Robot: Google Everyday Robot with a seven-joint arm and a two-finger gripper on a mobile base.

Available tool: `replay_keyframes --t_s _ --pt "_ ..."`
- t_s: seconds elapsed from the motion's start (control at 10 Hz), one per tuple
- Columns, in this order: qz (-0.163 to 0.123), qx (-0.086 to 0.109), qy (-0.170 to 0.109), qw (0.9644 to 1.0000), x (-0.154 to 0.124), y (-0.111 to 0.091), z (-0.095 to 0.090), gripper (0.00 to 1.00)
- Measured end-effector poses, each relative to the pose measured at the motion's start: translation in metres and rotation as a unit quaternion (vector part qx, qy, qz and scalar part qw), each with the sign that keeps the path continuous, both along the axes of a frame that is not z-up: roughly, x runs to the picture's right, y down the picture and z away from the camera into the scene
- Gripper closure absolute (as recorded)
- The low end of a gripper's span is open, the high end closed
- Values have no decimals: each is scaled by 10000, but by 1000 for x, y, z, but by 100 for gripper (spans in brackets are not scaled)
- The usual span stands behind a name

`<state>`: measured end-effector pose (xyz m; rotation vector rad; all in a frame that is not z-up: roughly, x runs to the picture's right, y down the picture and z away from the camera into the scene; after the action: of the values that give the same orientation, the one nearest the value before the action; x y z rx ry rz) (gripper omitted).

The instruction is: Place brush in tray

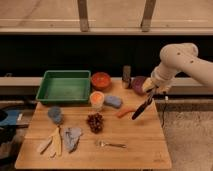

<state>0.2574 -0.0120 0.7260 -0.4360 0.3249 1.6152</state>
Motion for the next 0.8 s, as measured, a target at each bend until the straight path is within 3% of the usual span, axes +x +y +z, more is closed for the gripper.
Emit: replay_keyframes --t_s 0.3,0.5,0.8 --pt "-234 510 -33 9984 -29 -57 -20 100" --pt "-385 818 -245 9956 -60 -93 -26 100" --pt "-539 1093 -597 9908 -96 -133 -30 100"
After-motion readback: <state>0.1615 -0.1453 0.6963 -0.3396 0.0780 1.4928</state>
